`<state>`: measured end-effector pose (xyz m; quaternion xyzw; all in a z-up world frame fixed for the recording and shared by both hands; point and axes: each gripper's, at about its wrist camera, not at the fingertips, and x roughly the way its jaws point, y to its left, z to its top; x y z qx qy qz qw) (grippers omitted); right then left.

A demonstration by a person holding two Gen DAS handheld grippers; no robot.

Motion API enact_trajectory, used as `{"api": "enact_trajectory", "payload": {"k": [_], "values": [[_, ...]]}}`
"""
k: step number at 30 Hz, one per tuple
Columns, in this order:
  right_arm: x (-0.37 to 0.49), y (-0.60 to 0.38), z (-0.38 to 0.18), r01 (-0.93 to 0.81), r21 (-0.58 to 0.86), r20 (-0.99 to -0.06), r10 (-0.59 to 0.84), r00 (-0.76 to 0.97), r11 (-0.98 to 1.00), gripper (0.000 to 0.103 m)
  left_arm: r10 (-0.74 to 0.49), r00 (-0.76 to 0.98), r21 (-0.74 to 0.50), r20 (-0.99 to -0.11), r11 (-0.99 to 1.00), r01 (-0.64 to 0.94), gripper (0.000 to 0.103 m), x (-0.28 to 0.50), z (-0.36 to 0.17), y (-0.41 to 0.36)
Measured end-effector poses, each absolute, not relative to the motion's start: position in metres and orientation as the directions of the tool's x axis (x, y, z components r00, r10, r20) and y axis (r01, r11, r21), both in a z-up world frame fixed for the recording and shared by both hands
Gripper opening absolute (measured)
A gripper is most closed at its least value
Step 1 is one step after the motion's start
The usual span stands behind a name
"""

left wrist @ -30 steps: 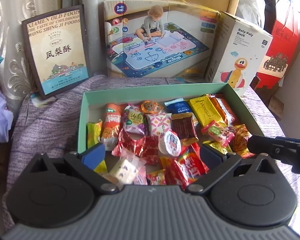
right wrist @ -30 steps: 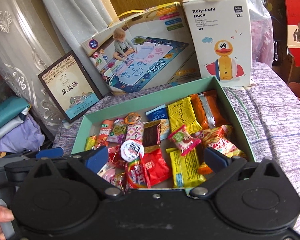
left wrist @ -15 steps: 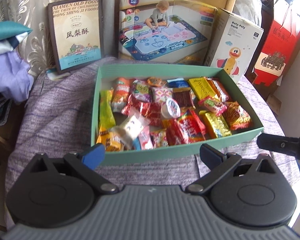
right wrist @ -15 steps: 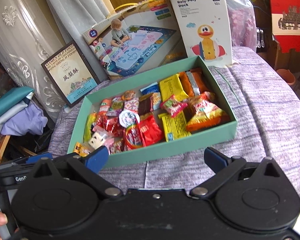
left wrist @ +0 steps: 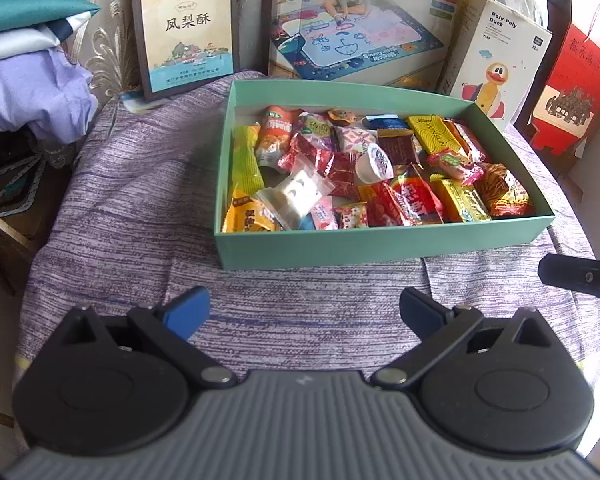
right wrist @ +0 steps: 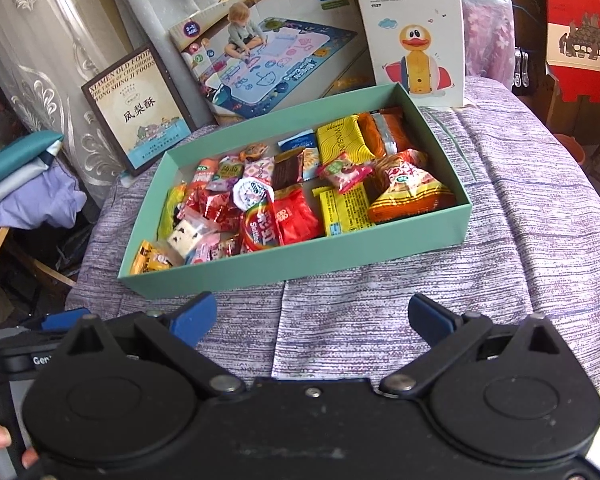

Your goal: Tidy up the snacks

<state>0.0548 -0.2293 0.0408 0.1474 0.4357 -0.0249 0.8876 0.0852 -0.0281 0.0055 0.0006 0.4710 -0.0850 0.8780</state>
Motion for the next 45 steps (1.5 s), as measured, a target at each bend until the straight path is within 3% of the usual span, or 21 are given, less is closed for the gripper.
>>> {"api": "enact_trajectory", "payload": {"k": [45], "values": [[0.0610,-0.2341,0.0382,0.133,0.198,-0.808,0.085,0.583,0.971,0.103,-0.077,0.552,-0.006,-0.831,0.992,0.129,0.103,0.0804,0.0104,-0.0232]]}}
